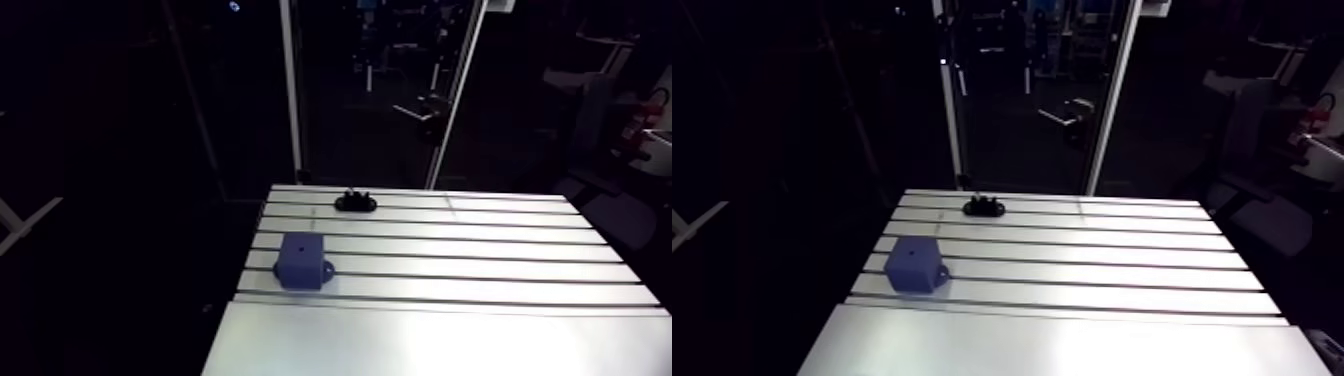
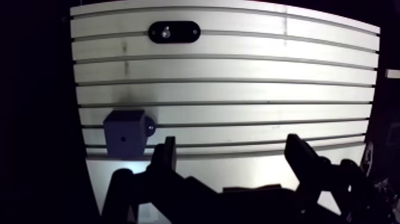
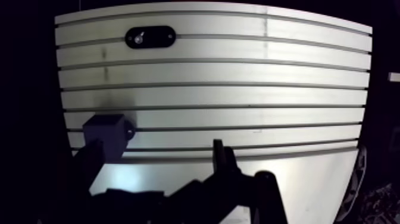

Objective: Pick up the M10 bolt and insert it into the hole until fully seated.

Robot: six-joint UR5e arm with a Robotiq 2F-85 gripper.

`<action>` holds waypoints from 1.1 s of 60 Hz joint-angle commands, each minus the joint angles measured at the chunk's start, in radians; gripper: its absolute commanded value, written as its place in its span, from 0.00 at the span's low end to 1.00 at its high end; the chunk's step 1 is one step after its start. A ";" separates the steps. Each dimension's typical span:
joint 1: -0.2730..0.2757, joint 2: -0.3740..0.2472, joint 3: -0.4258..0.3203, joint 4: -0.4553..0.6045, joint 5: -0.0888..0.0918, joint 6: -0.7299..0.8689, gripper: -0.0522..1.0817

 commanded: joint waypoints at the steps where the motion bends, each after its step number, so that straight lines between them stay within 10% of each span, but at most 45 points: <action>1: 0.042 0.055 0.027 -0.121 0.002 0.007 0.05; 35: 0.115 0.257 0.137 -0.597 0.004 0.028 0.05; 66: 0.098 0.339 0.133 -0.636 0.012 0.025 0.06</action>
